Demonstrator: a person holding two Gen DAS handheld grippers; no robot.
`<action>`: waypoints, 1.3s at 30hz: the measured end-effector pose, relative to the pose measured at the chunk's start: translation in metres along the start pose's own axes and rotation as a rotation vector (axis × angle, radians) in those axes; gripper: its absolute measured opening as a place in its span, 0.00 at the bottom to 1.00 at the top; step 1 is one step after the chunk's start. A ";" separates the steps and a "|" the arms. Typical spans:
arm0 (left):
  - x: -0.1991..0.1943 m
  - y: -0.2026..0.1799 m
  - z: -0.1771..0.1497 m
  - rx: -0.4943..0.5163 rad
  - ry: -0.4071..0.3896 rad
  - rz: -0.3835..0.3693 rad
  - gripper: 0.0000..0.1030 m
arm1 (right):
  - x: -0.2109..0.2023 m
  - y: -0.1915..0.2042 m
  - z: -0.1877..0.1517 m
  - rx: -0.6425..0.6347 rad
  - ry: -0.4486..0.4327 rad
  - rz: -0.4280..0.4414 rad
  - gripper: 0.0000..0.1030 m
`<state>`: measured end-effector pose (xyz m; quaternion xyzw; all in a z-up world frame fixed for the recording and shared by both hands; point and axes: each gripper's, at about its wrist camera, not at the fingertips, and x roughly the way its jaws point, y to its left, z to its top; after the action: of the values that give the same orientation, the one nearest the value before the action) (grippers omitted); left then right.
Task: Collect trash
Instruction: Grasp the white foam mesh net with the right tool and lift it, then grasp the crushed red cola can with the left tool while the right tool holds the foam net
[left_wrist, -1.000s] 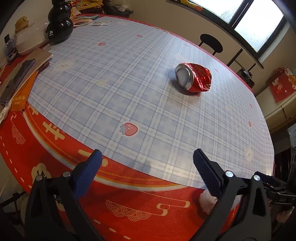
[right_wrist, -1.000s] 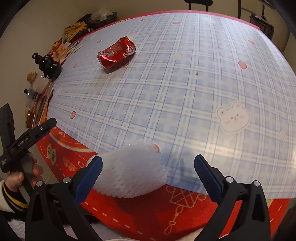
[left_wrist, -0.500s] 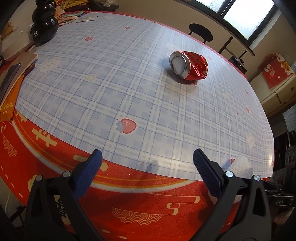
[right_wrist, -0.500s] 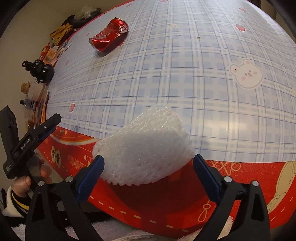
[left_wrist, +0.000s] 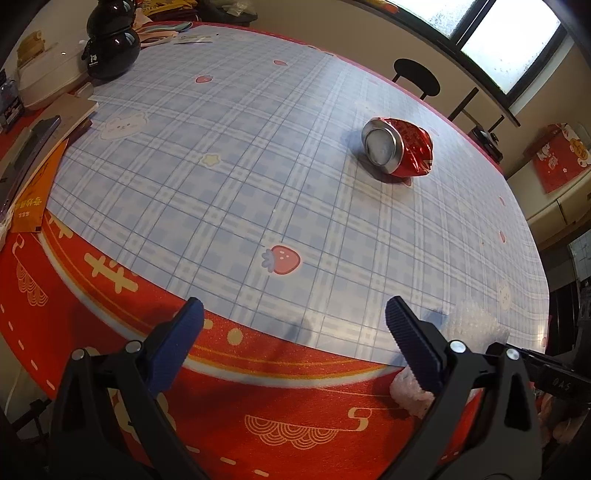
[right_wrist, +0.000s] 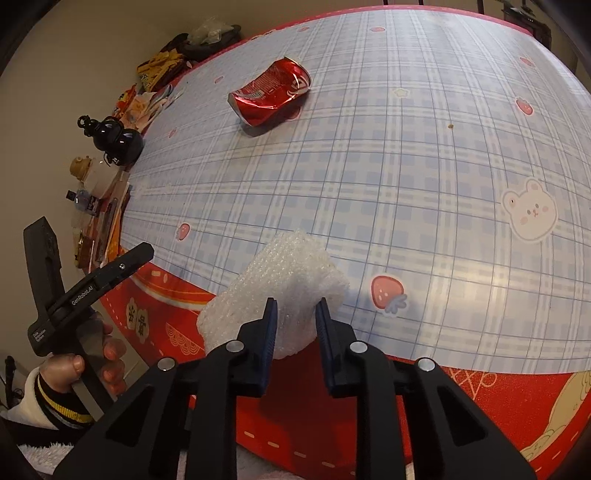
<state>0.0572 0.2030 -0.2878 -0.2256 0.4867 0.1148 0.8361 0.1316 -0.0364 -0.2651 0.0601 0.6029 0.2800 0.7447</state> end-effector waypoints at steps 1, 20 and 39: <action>0.001 -0.002 0.001 0.001 0.000 0.000 0.94 | -0.002 0.000 0.002 -0.006 -0.007 0.003 0.18; 0.043 -0.060 0.095 -0.047 -0.067 -0.155 0.83 | -0.114 -0.078 0.047 0.065 -0.326 -0.114 0.15; 0.126 -0.100 0.148 -0.171 -0.028 -0.048 0.33 | -0.157 -0.138 0.017 0.185 -0.382 -0.197 0.15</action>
<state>0.2740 0.1844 -0.3078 -0.3062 0.4579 0.1387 0.8230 0.1768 -0.2248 -0.1841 0.1212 0.4769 0.1330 0.8603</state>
